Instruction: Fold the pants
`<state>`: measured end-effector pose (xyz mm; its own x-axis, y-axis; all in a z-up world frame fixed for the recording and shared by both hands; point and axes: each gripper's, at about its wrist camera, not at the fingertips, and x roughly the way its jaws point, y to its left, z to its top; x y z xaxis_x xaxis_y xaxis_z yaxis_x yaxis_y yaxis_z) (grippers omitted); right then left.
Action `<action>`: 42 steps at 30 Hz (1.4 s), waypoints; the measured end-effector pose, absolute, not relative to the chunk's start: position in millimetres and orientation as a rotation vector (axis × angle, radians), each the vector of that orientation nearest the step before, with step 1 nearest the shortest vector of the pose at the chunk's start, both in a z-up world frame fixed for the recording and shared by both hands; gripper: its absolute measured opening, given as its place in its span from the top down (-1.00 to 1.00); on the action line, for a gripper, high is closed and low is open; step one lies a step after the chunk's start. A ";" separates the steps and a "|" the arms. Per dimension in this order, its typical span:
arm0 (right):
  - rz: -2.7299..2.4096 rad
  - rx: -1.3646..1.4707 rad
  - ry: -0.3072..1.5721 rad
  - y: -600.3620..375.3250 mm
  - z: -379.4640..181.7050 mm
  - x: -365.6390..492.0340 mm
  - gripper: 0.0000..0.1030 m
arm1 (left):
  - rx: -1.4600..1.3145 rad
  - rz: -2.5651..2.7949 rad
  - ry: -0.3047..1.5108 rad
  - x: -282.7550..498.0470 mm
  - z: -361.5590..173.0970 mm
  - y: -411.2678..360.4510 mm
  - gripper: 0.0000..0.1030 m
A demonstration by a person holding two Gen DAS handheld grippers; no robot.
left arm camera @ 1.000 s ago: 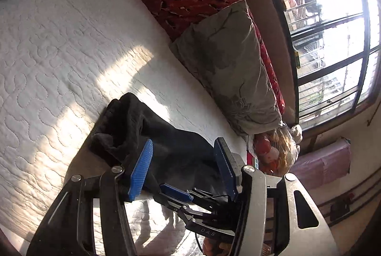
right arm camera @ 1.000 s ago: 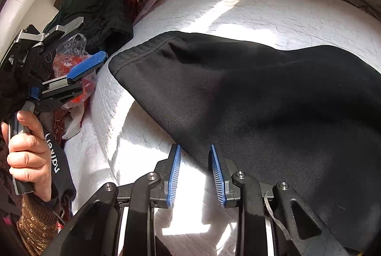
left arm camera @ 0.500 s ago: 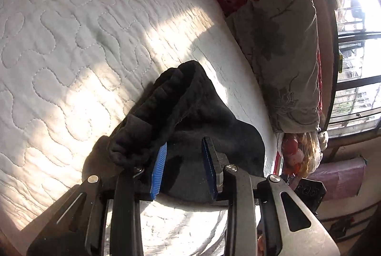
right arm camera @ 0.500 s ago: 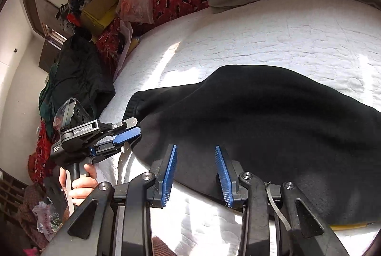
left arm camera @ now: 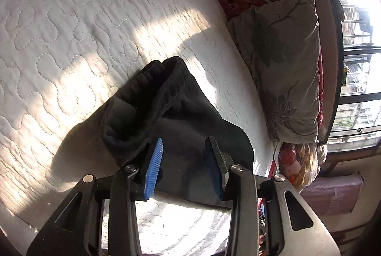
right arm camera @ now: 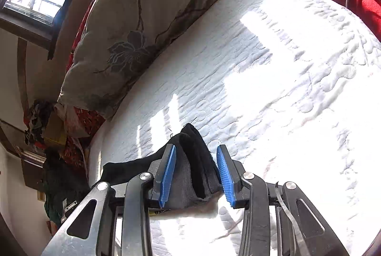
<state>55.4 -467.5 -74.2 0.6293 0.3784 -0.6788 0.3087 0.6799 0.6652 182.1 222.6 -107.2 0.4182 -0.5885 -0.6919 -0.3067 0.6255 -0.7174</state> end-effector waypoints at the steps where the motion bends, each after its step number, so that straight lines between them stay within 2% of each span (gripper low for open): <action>1: 0.058 0.827 0.912 -469.0 -68.1 55.4 0.03 | -0.924 -0.226 1.162 180.4 -101.9 213.6 0.18; 6: 0.166 0.748 0.970 -443.4 -69.0 73.7 -0.01 | -0.888 -0.217 1.198 185.3 -84.6 178.4 0.18; 10: 0.178 0.603 1.041 -404.1 -81.5 81.5 -0.01 | -0.846 -0.099 1.159 203.3 -65.9 211.1 0.17; 11: 0.171 0.584 1.053 -399.9 -85.1 82.9 -0.01 | -0.844 -0.071 1.165 211.8 -64.3 223.9 0.06; 12: 0.174 0.583 1.063 -397.7 -88.4 84.5 -0.01 | -0.838 -0.045 1.193 220.1 -65.1 233.6 0.00; 18: 0.174 0.631 1.062 -393.3 -94.9 93.8 -0.01 | -0.795 0.000 1.249 251.7 -76.2 258.5 -0.01; 23: 0.158 0.660 1.063 -394.4 -96.7 105.1 -0.01 | -0.627 -0.067 1.363 268.2 -94.4 224.3 -0.01; 27: 0.140 0.713 1.054 -402.5 -101.5 109.5 0.00 | -0.503 -0.068 1.381 272.2 -102.6 210.6 -0.01; 28: 0.142 0.724 1.048 -403.7 -102.8 111.0 0.01 | -0.489 -0.075 1.372 271.2 -102.1 209.1 -0.01; 30: 0.139 0.713 1.044 -402.8 -104.3 114.4 0.18 | -0.445 -0.072 1.342 268.0 -98.7 205.3 0.00; 31: 0.133 0.692 1.049 -400.7 -105.0 116.2 0.26 | -0.421 -0.058 1.329 266.4 -97.6 202.8 0.12; 32: 0.123 0.659 1.057 -398.0 -104.9 117.7 0.49 | -0.382 -0.033 1.317 264.0 -96.3 200.8 0.47; 33: 0.099 0.605 1.072 -394.1 -105.2 119.8 0.91 | -0.357 -0.018 1.304 261.5 -95.2 198.7 0.59; 34: 0.083 0.551 1.094 -390.9 -104.1 121.1 0.95 | -0.361 -0.023 1.282 257.8 -92.3 197.9 0.82; 35: 0.081 0.516 1.111 -387.7 -101.6 124.1 0.95 | -0.385 -0.038 1.242 252.5 -87.1 200.1 0.90; 37: 0.072 0.464 1.046 -387.2 -79.0 125.6 0.95 | -0.389 -0.021 1.167 243.0 -81.9 205.9 0.90; 38: 0.071 0.442 1.011 -389.0 -68.7 127.2 0.96 | -0.401 -0.010 1.189 243.6 -90.0 209.0 0.90; 42: 0.026 0.424 1.072 -394.2 -83.9 141.6 0.95 | -0.503 0.008 1.200 242.2 -108.0 223.3 0.90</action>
